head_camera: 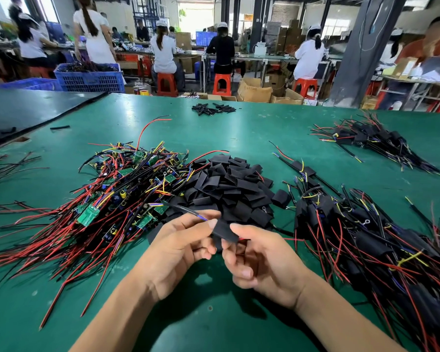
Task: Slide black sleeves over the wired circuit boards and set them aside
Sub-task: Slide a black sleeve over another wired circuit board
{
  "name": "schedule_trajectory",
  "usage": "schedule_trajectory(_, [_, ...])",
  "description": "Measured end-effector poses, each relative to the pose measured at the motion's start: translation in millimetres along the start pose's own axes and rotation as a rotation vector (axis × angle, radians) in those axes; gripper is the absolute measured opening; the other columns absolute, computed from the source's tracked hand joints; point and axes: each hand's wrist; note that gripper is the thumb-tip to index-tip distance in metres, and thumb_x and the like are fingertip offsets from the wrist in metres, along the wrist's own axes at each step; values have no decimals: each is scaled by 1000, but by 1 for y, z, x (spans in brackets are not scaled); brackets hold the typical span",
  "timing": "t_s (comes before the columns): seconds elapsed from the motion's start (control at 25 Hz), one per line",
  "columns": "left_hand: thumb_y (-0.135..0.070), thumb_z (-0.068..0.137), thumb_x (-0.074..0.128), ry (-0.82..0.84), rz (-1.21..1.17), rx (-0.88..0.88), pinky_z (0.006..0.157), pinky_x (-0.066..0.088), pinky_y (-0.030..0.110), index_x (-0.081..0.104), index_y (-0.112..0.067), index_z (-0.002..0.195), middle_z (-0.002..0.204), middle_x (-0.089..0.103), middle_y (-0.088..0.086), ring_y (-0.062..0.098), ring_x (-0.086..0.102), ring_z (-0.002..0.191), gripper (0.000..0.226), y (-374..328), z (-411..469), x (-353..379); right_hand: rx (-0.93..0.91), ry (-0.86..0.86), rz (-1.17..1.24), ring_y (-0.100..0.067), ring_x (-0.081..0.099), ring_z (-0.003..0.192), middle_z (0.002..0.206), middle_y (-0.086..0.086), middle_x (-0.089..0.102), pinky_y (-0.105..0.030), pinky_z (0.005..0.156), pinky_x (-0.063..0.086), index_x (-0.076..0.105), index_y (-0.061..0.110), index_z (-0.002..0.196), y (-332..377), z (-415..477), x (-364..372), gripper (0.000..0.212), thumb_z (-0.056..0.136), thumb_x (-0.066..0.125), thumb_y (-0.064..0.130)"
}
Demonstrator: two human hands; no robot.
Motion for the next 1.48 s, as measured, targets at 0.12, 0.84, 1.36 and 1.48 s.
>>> schedule_trajectory(0.12, [-33,75,78,17,-37,2,53,47,23,76,-13,104,79,62,5,15,55,55,36,0,1,0,-211,-116,42,-11,43,42,76,-5,66,-22,43,31,73,16,77,-3,5,8,20,80,73,36])
schedule_trajectory(0.84, [-7,95,58,-655,269,171,37,33,20,57,-15,113,69,71,5,18,48,34,19,-3,4,-22,-387,-548,524,-7,36,34,58,5,51,-15,36,30,56,21,68,12,13,-24,43,93,54,55])
schedule_trajectory(1.36, [-30,91,57,-828,1245,156,81,55,44,57,-26,128,101,71,2,32,64,93,37,-6,-6,-39,-427,-447,578,-11,33,36,51,3,40,-20,35,30,58,13,69,16,13,-42,60,99,36,60])
schedule_trajectory(1.48, [-26,91,58,-844,1238,154,79,55,43,60,-26,125,96,72,4,33,64,91,34,-7,-6,-42,-423,-519,215,-13,34,35,48,-2,44,-21,35,28,59,13,65,9,17,-33,57,99,43,56])
Point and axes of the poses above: each hand's wrist, its own z-axis towards the middle knuckle, its own x-axis out of the palm, y = z × x
